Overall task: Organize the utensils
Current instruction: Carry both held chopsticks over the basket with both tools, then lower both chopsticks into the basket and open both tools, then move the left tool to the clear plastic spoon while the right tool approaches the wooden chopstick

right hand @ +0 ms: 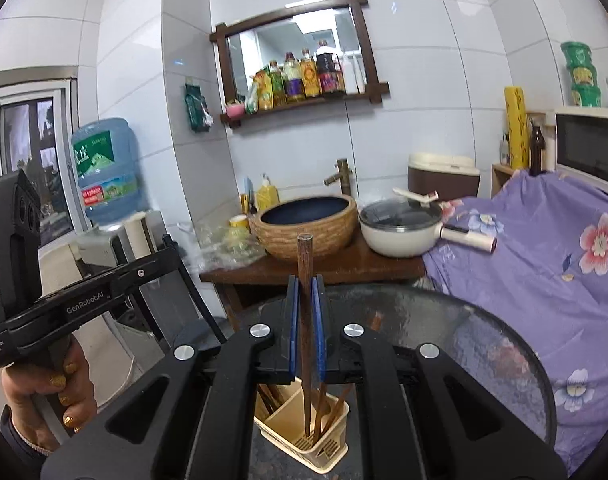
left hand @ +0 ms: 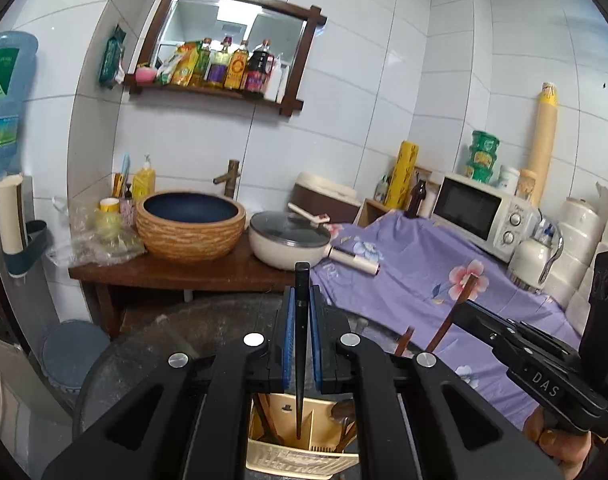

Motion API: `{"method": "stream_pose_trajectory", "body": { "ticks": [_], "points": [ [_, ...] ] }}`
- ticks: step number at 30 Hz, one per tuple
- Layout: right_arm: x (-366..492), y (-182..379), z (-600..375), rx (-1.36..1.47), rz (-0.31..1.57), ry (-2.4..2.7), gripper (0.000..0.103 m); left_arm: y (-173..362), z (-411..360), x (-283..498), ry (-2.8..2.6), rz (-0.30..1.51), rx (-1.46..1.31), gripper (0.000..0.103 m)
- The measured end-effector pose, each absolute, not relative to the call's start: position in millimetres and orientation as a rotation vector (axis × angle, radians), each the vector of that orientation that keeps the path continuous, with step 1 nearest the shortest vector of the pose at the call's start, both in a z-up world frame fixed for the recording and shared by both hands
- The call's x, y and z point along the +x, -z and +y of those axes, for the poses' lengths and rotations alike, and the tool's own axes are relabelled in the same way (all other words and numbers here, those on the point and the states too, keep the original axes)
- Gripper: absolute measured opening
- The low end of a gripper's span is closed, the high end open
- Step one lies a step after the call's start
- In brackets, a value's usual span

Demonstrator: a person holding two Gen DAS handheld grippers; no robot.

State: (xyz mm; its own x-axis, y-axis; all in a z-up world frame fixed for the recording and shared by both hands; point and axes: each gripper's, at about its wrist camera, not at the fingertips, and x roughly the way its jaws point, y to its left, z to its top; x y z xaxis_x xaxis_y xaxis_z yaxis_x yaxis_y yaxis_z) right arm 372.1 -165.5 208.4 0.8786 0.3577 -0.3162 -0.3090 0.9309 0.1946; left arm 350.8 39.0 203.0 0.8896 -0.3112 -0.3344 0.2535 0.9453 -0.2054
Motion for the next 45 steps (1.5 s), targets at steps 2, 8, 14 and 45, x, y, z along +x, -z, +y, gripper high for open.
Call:
{"method": "stream_pose_trajectory", "body": {
  "ticks": [2,8,14,45],
  "points": [
    [377,-194,-164,0.149,0.382,-0.348,0.008,-190,37,353,0.278,0.382,-0.144,0.007],
    [383,-164,-160,0.145,0.431,-0.350,0.008,-153,26,359,0.283,0.452,-0.122,0.007],
    [382,-146,-152,0.118,0.447,-0.348,0.008,-127,22,365,0.288,0.511,-0.118,0.007],
    [316,-30,-189,0.111,0.660,-0.237,0.058,-3,10,244,0.318,0.739,0.041,0.086]
  ]
}}
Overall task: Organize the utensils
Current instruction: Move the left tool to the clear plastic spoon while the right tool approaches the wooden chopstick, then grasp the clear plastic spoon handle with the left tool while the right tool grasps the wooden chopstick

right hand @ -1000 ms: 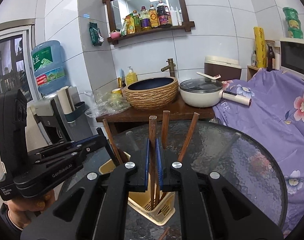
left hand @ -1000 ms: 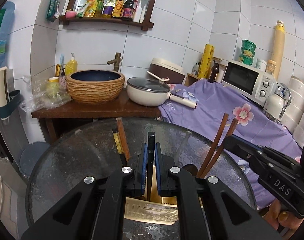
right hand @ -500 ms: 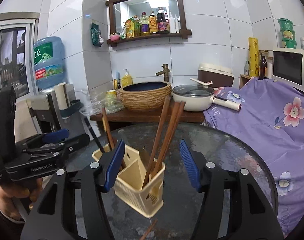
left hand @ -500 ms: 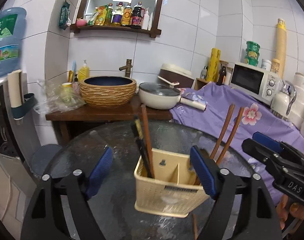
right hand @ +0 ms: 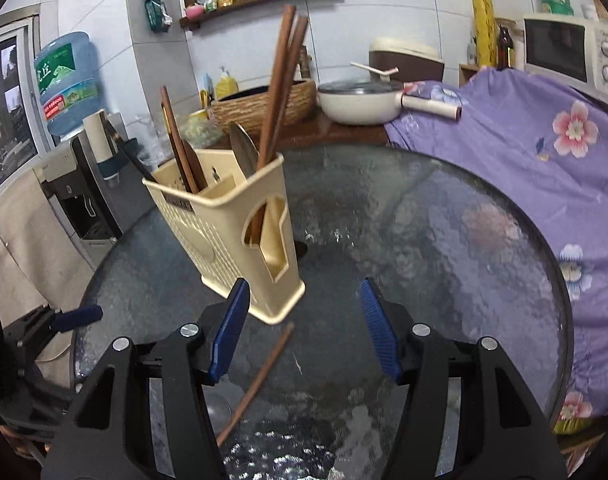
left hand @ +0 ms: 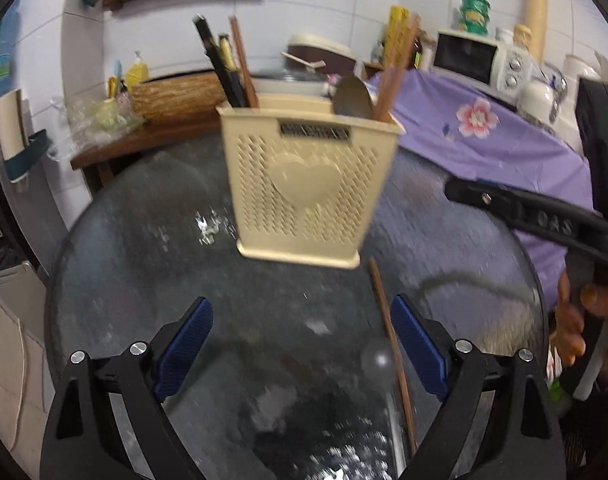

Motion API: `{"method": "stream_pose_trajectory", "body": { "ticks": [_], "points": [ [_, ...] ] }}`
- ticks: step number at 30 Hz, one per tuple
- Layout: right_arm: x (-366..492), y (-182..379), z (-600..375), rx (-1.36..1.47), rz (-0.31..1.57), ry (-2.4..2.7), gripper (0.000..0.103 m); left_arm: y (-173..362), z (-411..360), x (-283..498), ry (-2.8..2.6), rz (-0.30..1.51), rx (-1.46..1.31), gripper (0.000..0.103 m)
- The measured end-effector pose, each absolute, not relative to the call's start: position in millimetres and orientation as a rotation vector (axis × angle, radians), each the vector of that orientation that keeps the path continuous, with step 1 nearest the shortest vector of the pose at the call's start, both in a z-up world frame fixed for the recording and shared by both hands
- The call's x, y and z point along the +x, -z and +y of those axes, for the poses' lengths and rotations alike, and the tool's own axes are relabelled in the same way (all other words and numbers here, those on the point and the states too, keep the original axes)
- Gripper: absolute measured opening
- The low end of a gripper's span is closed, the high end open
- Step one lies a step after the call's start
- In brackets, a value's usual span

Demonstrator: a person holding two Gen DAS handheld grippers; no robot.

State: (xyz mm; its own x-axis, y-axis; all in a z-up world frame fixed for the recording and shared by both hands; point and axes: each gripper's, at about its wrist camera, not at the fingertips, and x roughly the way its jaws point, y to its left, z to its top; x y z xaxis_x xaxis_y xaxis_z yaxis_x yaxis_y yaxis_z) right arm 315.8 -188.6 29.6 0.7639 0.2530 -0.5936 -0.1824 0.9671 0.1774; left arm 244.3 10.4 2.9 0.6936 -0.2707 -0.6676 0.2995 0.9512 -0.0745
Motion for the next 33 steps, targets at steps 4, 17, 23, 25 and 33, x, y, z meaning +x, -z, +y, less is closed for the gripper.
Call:
{"method": "stream_pose_trajectory", "body": {
  "ticks": [4,17,23,25,33],
  "points": [
    [313,-11,-196,0.145,0.707,-0.233,0.058,15,-1,230,0.378,0.795,0.071,0.072],
    [304,5,-190,0.145,0.753,-0.237,0.058,51,-23,209,0.465,0.914,0.142,0.040],
    [301,5,-183,0.126,0.758,-0.242,0.058,58,-28,211,0.457,0.936,0.155,0.032],
    [300,6,-179,0.110,0.760,-0.232,0.058,59,-29,213,0.451,0.941,0.156,0.029],
    [307,13,-177,0.101,0.792,-0.198,0.058,60,-31,226,0.423,0.935,0.122,0.027]
  ]
}}
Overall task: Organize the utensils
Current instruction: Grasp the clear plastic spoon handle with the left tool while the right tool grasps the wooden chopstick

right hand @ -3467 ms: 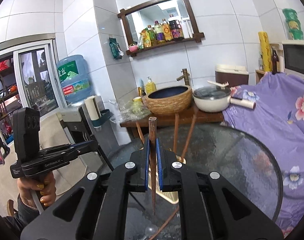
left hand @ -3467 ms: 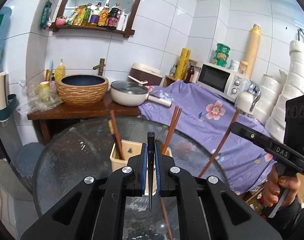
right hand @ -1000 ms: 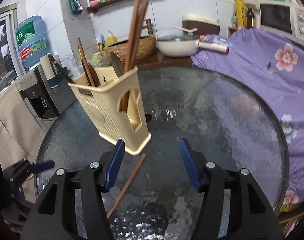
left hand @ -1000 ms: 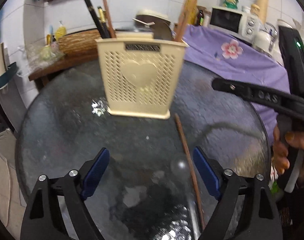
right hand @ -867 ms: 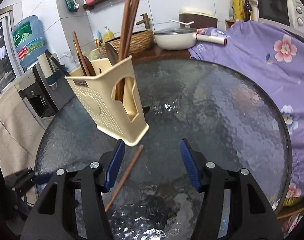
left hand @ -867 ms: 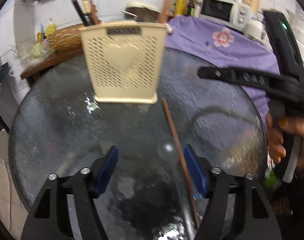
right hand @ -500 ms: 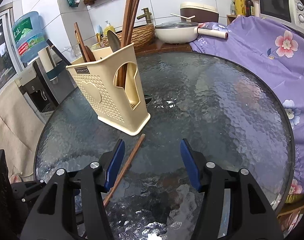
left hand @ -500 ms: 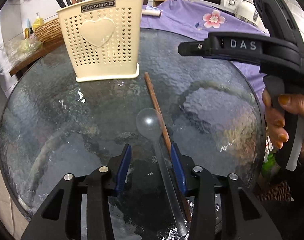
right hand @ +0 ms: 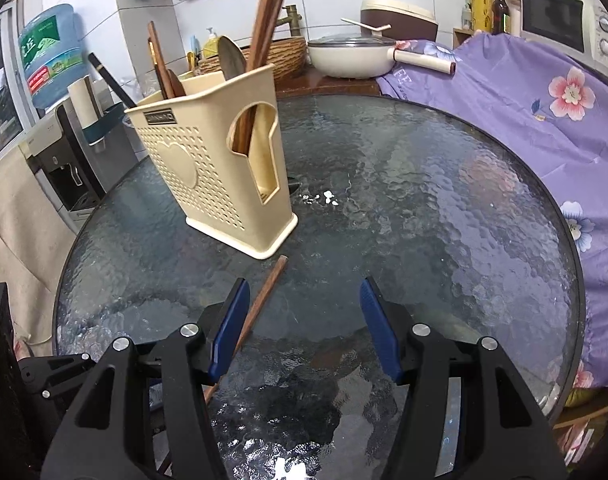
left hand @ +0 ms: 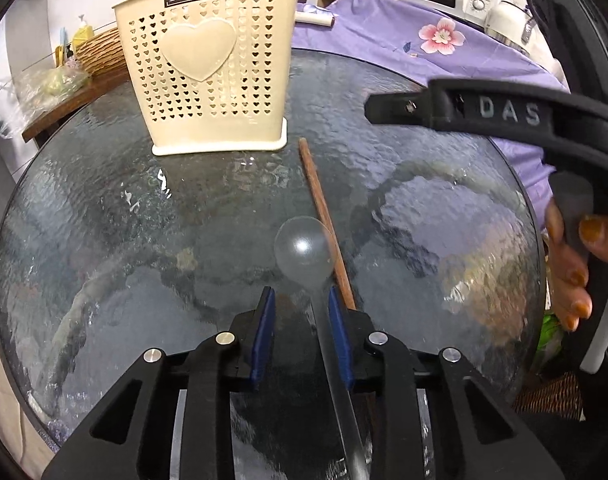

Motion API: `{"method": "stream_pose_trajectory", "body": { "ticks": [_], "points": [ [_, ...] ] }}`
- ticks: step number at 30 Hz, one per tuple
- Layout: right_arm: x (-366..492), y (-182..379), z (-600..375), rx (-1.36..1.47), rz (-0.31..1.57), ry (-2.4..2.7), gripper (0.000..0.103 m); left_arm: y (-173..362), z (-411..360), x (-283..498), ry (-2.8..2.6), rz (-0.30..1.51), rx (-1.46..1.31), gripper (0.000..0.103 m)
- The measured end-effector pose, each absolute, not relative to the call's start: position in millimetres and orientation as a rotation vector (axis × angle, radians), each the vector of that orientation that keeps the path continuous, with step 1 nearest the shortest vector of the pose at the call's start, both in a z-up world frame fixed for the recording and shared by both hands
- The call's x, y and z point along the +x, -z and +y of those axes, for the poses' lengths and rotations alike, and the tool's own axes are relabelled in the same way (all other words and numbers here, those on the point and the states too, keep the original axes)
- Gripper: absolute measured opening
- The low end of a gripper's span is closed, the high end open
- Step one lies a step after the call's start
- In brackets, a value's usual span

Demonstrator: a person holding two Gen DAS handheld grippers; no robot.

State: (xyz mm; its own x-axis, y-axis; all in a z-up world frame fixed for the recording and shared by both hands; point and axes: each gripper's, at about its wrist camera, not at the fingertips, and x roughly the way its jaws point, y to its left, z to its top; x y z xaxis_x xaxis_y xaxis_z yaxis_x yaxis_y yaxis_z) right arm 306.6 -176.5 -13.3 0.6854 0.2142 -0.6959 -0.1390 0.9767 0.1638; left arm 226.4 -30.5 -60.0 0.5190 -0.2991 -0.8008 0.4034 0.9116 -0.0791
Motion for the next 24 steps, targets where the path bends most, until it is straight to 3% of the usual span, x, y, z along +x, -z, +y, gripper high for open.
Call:
{"method": "stream_pose_trajectory", "body": {
  "ticks": [19,24],
  "points": [
    [320,33,-184,0.139,0.869,-0.194,0.058,61,-45,268,0.336,0.895,0.196,0.029],
    [330,43,-157,0.074,0.921,-0.221,0.048,60,-33,269,0.340,0.907,0.174,0.029]
  ]
}}
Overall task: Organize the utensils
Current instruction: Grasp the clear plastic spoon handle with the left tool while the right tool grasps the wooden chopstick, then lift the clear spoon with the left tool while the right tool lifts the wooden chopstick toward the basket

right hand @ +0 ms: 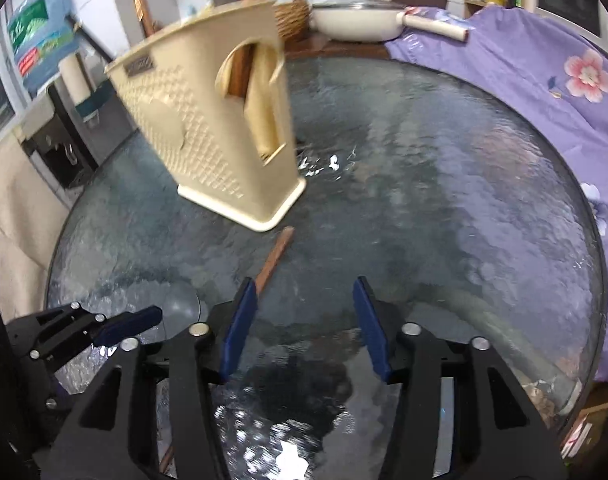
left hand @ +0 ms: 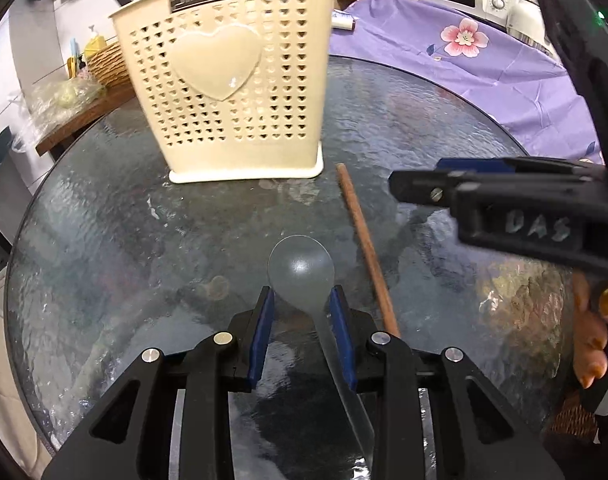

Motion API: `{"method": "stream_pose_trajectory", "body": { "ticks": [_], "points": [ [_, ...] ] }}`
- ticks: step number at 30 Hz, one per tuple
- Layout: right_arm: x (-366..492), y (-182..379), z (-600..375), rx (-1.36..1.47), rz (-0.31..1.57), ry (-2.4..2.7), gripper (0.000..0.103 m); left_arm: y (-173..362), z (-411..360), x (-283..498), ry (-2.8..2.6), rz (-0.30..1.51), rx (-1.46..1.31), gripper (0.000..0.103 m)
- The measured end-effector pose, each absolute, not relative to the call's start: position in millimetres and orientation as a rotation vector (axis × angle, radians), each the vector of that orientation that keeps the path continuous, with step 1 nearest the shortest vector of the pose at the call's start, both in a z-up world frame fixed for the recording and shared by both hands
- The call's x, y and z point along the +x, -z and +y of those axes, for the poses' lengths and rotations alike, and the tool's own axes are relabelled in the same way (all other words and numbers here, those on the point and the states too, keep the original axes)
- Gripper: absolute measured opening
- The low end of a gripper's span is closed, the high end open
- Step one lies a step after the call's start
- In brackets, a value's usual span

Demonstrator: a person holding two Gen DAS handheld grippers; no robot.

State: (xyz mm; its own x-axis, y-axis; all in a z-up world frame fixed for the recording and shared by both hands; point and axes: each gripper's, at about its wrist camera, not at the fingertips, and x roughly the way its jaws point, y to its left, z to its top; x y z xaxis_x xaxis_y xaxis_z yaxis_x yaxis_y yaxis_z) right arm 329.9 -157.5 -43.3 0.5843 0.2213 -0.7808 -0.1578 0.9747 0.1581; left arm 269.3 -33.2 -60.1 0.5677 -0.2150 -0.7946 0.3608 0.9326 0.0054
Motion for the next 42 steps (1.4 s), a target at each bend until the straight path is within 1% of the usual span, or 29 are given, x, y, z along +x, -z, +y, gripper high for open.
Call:
{"method": "stream_pose_trajectory", "body": {
  "ticks": [6,11,12,13,15,17,19,21,27,29,32,42],
  "points": [
    [343,54,-129,0.024,0.954,-0.215,0.044,60,-26,271,0.335,0.914,0.157,0.029],
    [350,62,-116,-0.034,0.971,-0.200,0.023,61,-21,269,0.336,0.914,0.148,0.029],
    [350,63,-114,-0.054,0.968,-0.194,0.021,61,-20,268,0.337,0.915,0.147,0.029],
    [351,63,-113,-0.062,0.968,-0.194,0.016,61,-20,269,0.337,0.916,0.144,0.029],
    [351,64,-115,-0.063,0.972,-0.205,0.015,60,-18,270,0.342,0.919,0.134,0.030],
    [352,65,-117,-0.063,0.977,-0.212,0.011,60,-16,272,0.353,0.924,0.112,0.034],
    [352,65,-122,-0.050,0.982,-0.224,0.008,59,-16,272,0.352,0.922,0.107,0.041],
    [353,63,-130,-0.034,0.987,-0.237,0.008,58,-19,273,0.347,0.913,0.117,0.045],
    [352,62,-138,-0.023,0.997,-0.256,0.008,58,-35,279,0.297,0.902,0.169,0.045],
    [352,62,-139,-0.022,0.996,-0.257,0.008,59,-39,283,0.278,0.902,0.175,0.044],
    [353,62,-140,-0.021,0.994,-0.259,0.008,60,-43,284,0.272,0.904,0.170,0.036],
    [346,52,-142,0.001,0.958,-0.269,0.008,54,-46,275,0.269,0.870,0.167,0.035]
  ]
}}
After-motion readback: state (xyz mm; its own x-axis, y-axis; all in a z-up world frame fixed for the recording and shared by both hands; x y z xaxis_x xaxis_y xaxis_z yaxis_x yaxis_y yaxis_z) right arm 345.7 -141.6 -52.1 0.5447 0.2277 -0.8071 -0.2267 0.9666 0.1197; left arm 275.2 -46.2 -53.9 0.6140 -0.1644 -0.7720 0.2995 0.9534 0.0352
